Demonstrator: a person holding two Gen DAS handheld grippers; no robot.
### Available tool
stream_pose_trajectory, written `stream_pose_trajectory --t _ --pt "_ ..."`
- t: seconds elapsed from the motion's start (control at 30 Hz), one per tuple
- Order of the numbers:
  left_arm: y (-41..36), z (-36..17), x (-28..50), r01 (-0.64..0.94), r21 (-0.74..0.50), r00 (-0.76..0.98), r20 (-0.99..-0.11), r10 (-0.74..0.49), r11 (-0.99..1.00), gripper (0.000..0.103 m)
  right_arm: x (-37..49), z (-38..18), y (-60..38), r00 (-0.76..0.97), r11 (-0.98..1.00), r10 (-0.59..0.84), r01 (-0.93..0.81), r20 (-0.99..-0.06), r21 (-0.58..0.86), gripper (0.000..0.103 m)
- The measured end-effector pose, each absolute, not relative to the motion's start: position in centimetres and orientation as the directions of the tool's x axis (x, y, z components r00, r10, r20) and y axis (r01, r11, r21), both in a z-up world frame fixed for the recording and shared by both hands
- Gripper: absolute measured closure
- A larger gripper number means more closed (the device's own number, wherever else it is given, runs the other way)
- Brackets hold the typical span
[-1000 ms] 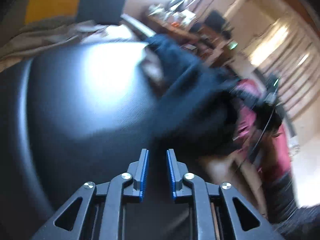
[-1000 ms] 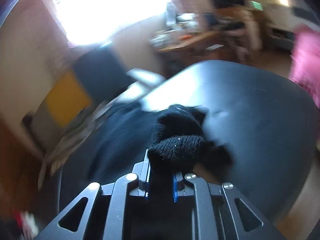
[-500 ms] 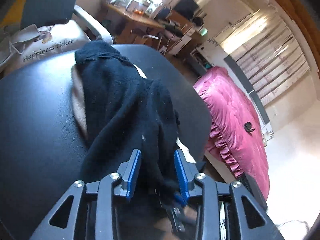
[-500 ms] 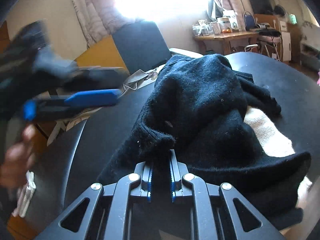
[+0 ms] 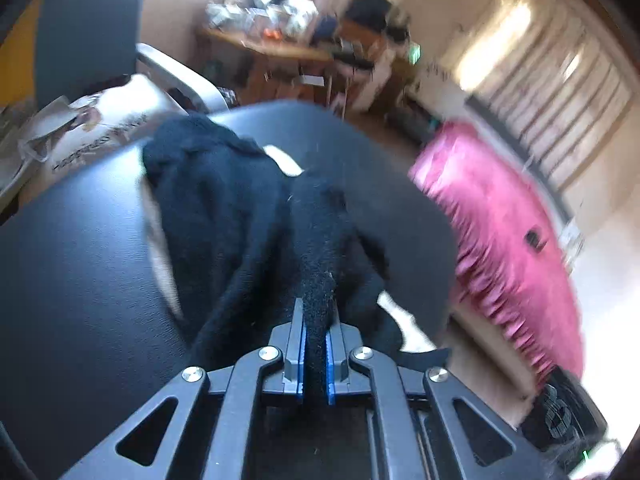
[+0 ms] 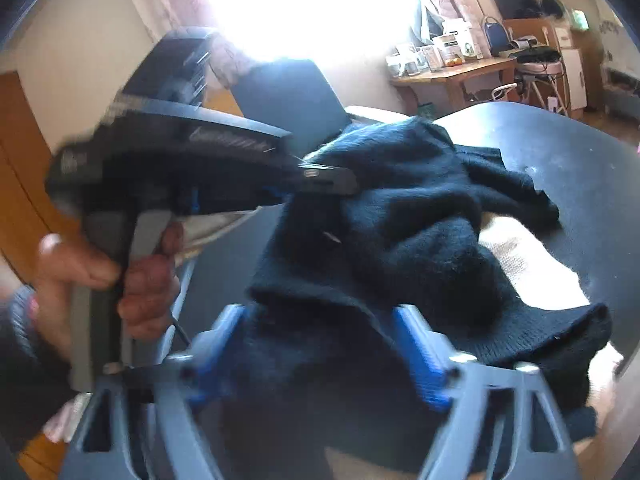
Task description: Fold clothes
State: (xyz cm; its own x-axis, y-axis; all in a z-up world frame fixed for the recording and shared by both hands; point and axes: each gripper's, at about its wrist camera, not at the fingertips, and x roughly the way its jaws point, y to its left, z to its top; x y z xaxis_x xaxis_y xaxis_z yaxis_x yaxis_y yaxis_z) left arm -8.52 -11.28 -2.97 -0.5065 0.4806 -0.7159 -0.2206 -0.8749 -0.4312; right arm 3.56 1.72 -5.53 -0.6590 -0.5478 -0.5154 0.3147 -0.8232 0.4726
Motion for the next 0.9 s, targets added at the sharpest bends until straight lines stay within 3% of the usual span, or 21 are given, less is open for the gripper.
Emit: stream_pose_trajectory --t 0.1,0.37,0.6,0.9 --pt "-16.4 -0.2 -4.5 -0.19 -0.462 -0.6 -0.644 0.475 -0.866 0.098 4.4 -4.2 3.4 -0.677 -0.807 -0.557 0.304 -0.481 0.507 0.003" --pt "-30.3 2.1 7.8 0.002 -0.515 -0.756 -0.562 0.335 -0.857 0.098 5.0 -4.6 3.9 -0.685 -0.822 -0.514 0.22 -0.517 0.526 0.003" --pt "-40.0 -3.0 17.9 0.257 -0.551 -0.761 -0.622 0.186 -0.794 0.098 5.4 -8.0 -0.4 -0.593 -0.853 -0.496 0.196 -0.634 0.483 0.003" --pt "-45.6 -9.6 28.9 0.489 -0.53 -0.7 -0.712 0.05 -0.693 0.098 7.5 -11.9 -6.9 -0.41 -0.828 -0.561 0.264 -0.719 0.495 0.003"
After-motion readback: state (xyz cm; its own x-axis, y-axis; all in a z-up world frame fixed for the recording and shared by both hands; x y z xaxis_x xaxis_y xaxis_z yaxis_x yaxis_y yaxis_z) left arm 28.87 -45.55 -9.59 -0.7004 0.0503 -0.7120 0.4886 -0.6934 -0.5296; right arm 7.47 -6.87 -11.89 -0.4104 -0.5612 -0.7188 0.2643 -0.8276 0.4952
